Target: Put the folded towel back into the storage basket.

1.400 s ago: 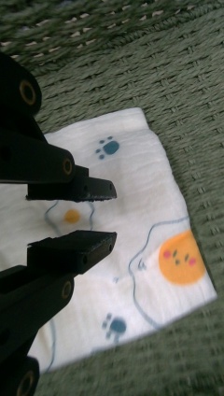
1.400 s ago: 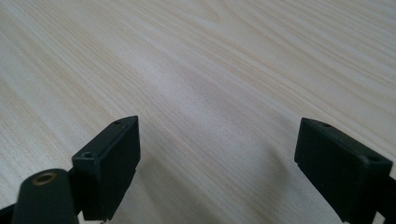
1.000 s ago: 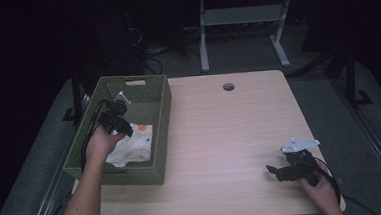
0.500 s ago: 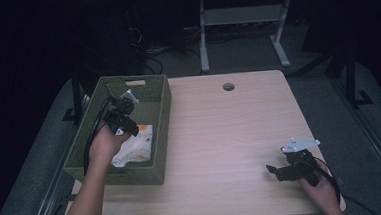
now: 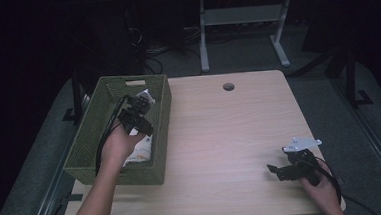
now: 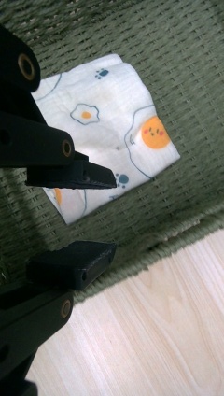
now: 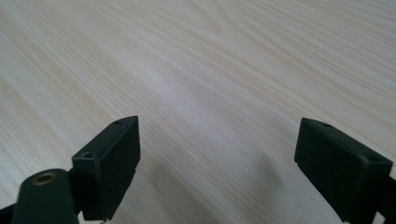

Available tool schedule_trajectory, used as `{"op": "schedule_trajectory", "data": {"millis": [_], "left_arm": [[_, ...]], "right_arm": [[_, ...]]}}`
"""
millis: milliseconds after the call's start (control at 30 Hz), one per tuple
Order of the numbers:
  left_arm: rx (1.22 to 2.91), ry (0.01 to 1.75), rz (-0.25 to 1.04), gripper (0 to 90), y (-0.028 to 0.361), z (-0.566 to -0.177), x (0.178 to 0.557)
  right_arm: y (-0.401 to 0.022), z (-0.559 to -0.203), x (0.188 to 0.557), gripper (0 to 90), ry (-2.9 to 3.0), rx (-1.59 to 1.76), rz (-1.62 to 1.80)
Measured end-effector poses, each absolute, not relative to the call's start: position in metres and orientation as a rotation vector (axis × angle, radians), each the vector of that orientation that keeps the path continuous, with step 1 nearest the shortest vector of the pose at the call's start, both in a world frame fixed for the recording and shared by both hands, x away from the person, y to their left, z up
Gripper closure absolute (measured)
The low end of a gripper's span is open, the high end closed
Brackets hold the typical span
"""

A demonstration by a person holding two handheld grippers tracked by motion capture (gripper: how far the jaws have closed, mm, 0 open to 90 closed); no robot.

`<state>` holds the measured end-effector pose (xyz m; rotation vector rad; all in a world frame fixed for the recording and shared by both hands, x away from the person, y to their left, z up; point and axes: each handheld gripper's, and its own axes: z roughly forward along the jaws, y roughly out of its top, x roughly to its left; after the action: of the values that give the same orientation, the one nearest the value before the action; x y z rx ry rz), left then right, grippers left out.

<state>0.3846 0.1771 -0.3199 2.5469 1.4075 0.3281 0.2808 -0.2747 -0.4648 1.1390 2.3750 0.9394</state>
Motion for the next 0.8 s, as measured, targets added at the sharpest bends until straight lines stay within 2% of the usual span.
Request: {"op": "schedule_trajectory", "data": {"millis": [800], "left_arm": [[2.576,1.316,0.354,61.3,0.139,-0.308,0.376]], "right_arm": [[-0.275,-0.465,0.280,13.9,2.374,1.139,0.931]]}}
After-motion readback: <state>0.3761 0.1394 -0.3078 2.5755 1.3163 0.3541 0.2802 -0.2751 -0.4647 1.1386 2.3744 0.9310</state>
